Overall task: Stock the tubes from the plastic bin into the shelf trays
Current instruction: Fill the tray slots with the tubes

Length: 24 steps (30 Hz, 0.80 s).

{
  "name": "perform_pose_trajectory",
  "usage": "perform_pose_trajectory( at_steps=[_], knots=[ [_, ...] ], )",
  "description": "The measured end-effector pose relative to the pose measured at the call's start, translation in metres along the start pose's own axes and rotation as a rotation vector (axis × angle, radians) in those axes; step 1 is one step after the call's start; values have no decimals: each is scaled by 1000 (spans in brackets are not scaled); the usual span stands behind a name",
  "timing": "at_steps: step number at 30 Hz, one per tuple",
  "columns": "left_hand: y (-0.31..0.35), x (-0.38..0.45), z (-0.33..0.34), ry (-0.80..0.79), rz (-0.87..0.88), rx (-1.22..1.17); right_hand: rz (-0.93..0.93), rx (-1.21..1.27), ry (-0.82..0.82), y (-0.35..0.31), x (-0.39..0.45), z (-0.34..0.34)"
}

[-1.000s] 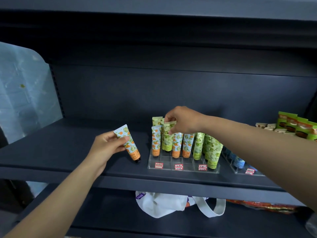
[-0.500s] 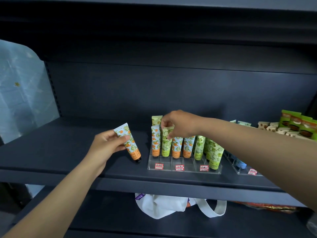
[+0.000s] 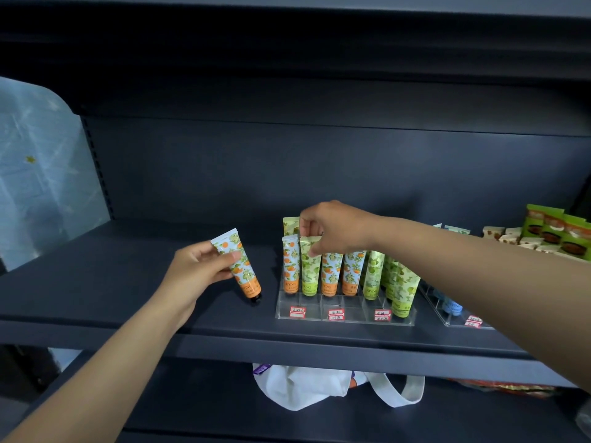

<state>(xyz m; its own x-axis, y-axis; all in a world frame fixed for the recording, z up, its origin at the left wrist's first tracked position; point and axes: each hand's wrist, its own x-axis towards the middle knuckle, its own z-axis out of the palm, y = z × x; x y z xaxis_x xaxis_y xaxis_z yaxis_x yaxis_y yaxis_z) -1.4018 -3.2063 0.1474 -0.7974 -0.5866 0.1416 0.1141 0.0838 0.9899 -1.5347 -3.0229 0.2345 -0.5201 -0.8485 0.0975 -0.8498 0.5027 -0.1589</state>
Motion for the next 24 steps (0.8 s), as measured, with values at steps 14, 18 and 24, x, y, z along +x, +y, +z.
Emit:
perform_pose_trajectory(
  at_steps=[14, 18, 24],
  knots=[
    [9, 0, -2, -16, 21, 15, -28, -36, -7, -15, 13, 2],
    [13, -1, -6, -22, 30, 25, -41, -112, -49, -20, 18, 8],
    [20, -4, -12, -14, 47, 40, -53, -89, -50, -22, 20, 8]
  ],
)
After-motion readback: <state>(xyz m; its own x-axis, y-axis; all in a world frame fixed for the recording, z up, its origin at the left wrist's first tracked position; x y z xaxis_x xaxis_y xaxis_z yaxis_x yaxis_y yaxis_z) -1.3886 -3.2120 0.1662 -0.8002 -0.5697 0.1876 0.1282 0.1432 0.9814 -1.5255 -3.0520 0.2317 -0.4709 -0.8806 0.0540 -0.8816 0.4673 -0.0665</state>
